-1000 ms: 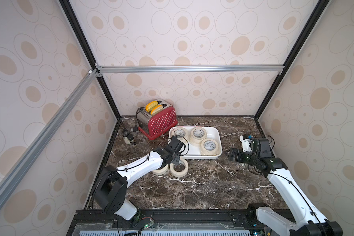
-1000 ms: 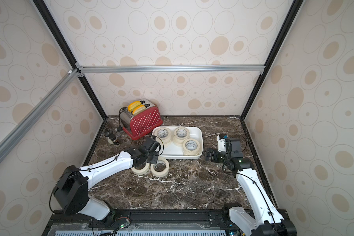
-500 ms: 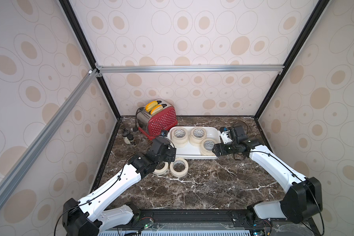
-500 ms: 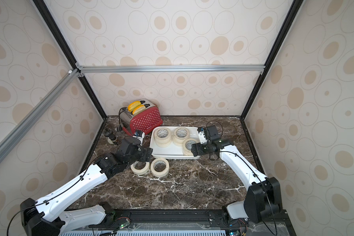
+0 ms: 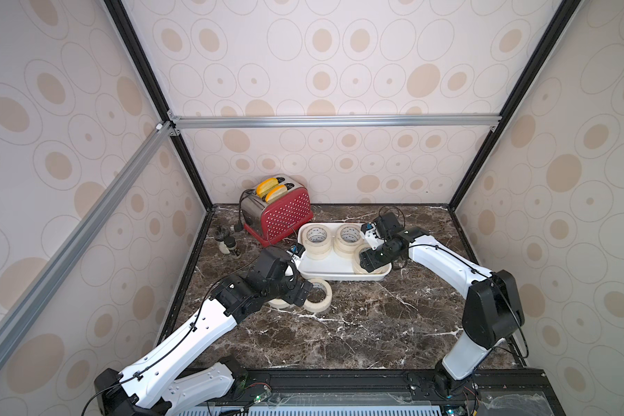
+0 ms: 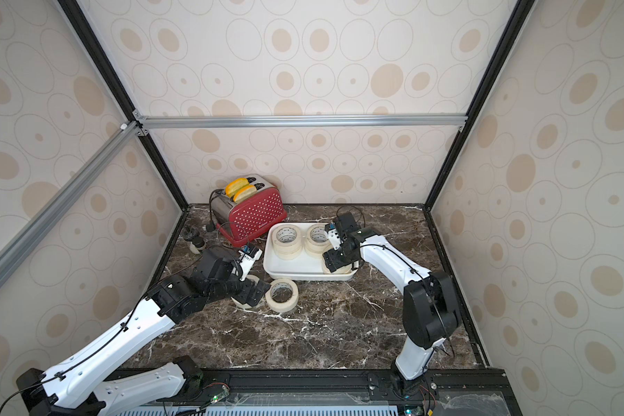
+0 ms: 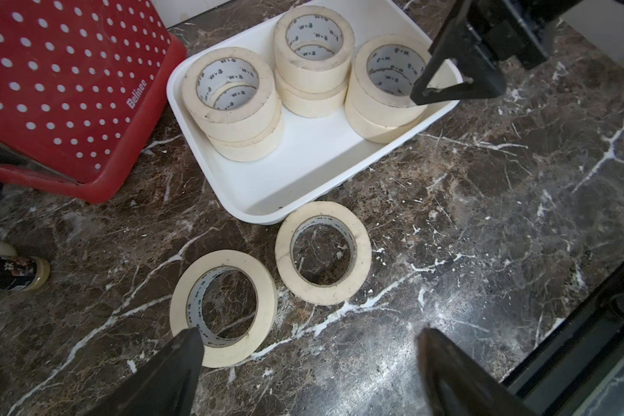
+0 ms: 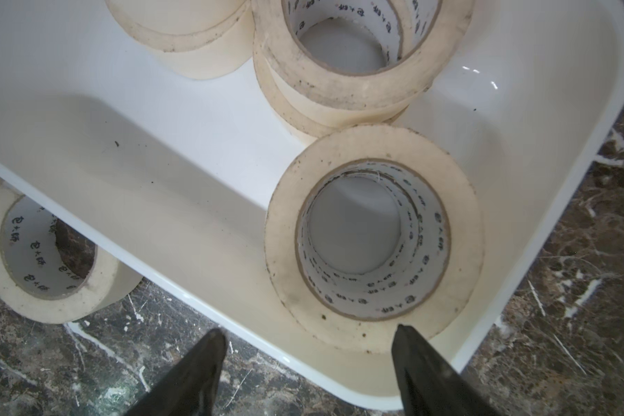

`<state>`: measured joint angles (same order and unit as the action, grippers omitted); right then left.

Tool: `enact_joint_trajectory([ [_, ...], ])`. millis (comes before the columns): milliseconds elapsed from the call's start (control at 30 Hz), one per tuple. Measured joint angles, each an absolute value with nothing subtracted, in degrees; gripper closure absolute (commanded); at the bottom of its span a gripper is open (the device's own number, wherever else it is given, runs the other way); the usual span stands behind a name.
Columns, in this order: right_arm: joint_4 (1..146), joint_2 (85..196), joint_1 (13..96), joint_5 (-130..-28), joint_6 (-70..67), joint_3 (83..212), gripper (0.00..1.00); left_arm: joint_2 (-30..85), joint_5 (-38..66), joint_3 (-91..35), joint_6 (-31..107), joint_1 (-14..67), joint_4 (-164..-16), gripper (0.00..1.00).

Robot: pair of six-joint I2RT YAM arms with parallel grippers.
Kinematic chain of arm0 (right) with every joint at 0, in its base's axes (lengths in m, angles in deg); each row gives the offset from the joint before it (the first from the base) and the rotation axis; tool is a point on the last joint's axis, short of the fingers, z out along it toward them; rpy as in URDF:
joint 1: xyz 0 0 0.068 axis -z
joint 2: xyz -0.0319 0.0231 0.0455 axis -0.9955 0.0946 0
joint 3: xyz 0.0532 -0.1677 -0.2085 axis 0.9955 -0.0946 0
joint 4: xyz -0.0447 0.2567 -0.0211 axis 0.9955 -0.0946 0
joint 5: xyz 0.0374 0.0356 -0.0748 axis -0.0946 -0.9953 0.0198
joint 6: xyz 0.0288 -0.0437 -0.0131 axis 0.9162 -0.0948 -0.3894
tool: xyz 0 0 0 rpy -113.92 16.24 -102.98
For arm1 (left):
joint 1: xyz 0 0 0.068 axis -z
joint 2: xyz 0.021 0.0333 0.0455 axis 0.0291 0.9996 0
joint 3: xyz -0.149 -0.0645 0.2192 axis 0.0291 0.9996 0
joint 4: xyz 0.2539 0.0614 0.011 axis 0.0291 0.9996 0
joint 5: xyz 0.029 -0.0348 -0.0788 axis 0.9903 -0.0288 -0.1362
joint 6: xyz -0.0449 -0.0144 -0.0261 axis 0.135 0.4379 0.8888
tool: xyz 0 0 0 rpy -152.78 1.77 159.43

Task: Take out the art tape in the storage box
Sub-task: Pick up the art tape from the storage box.

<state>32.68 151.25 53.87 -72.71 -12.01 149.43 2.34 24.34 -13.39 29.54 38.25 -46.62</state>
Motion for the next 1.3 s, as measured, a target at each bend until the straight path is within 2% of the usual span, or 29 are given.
enact_joint_trajectory([
  [333,33.0,156.6,53.2,-75.2,-12.5,152.0,0.39,1.2,21.8,-10.4,26.8,38.3,-48.2,0.01],
  [567,33.0,160.5,53.0,-75.3,-13.4,154.8,0.53,1.2,23.1,-10.4,27.1,38.3,-48.3,0.01],
  [733,33.1,161.2,52.9,-75.1,-13.9,155.3,0.65,1.5,23.6,-10.9,29.5,38.3,-48.2,0.01],
  [1000,33.1,161.5,52.5,-74.5,-14.7,155.4,0.70,2.0,22.3,-10.7,33.5,38.2,-50.7,0.01],
  [1300,32.8,161.8,51.7,-72.7,-15.8,155.9,0.87,1.8,20.7,-9.3,35.8,38.3,-53.7,0.01],
])
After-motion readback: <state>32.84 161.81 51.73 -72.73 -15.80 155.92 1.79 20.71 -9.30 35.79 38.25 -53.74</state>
